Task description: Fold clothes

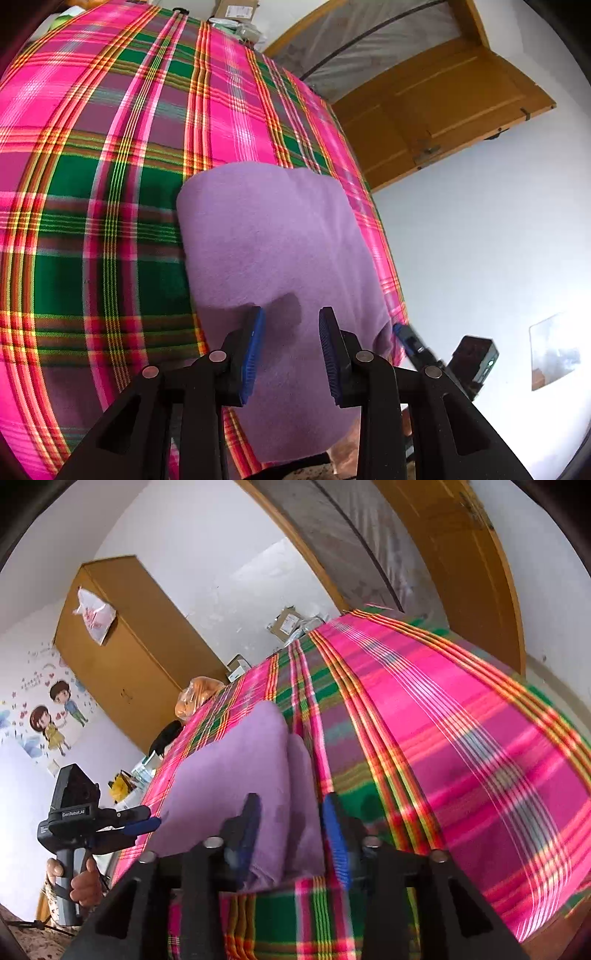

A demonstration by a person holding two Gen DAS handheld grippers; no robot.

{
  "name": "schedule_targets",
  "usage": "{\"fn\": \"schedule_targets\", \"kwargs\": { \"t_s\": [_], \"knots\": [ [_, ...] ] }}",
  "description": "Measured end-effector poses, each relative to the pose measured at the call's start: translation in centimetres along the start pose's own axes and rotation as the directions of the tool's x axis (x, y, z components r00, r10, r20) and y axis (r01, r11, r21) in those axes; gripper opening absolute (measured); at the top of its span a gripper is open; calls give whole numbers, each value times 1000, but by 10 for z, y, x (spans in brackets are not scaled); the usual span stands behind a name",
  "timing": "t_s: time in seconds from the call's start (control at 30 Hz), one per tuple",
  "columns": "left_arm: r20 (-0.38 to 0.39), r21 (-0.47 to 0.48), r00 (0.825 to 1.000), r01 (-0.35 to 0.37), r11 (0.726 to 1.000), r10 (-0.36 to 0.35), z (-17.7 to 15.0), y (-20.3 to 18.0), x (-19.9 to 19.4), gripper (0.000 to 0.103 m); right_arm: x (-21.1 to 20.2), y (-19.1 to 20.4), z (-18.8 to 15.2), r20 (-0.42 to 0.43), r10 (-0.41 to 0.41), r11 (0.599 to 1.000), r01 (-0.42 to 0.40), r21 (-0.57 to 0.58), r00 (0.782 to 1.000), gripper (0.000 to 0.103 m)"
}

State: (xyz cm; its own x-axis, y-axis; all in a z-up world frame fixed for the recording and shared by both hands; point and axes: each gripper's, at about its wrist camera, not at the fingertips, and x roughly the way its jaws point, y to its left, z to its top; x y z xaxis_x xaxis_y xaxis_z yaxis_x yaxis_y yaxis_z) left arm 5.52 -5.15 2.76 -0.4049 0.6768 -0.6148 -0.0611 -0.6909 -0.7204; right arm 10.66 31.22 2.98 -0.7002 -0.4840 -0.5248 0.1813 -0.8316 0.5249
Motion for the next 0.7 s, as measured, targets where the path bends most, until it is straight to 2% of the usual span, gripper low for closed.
{"fn": "schedule_targets", "kwargs": {
  "t_s": [0.13,0.3,0.5,0.63,0.7],
  "knots": [
    [0,-8,1000,12,1000,-12,-2,2,2,31,11,21,-2,-48,10,997,-13,-70,999,46],
    [-2,-29,999,38,999,-38,-5,8,5,31,11,40,-24,-95,-92,973,70,-218,991,46],
    [-3,-17,999,34,999,-34,-7,7,4,32,15,34,-30,-102,-133,977,114,-179,986,48],
    [-4,-32,999,47,998,-48,-7,10,2,32,10,40,-37,-97,-157,965,132,-226,983,48],
    [-6,-45,998,58,997,-58,-7,13,2,32,6,40,-40,-87,-194,953,167,-253,977,48]
  ]
}}
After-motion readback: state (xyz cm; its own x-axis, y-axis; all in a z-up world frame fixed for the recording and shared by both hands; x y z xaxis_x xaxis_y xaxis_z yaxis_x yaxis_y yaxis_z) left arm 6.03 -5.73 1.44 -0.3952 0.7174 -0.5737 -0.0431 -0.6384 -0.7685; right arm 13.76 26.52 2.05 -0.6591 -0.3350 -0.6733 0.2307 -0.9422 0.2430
